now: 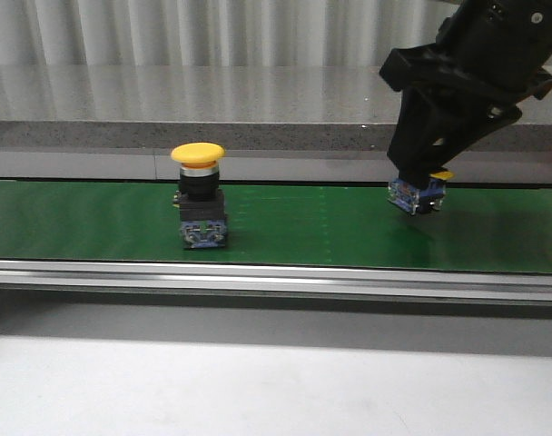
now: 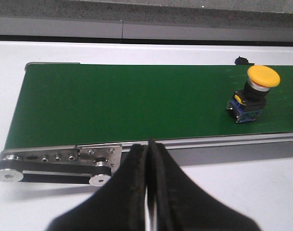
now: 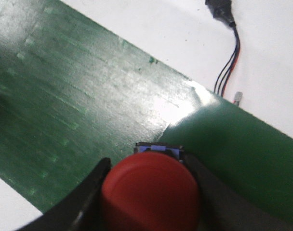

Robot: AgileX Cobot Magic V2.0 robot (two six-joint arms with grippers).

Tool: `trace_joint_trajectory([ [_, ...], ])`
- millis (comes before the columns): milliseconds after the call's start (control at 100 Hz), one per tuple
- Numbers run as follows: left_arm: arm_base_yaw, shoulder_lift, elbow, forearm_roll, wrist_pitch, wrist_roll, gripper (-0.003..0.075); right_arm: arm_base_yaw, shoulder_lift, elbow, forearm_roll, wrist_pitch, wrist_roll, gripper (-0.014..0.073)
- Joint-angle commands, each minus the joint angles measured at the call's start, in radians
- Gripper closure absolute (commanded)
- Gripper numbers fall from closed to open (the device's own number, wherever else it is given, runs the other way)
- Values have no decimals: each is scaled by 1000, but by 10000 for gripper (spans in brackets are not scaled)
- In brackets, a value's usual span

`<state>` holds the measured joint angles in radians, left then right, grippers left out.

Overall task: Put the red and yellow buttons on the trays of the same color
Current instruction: 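Lower the right gripper onto the red button at the belt's end and grasp, then carry the red button with the right gripper into the red tray, release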

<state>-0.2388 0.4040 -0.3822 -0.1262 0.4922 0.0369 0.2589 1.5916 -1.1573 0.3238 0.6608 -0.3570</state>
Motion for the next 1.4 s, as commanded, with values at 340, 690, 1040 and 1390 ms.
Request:
trace_joint_trajectory([
  [340, -8, 6, -26, -13, -69, 1, 741, -432, -159, -28, 8, -118, 98, 475],
  [690, -8, 6, -26, -13, -69, 1, 741, -868, -163, -28, 4, -219, 201, 475],
  [1040, -8, 6, -26, -13, -69, 1, 741, -982, -23, -28, 5, -286, 239, 475],
  [1390, -8, 6, -26, -13, -69, 1, 741, -982, 108, -28, 20, -369, 239, 475],
])
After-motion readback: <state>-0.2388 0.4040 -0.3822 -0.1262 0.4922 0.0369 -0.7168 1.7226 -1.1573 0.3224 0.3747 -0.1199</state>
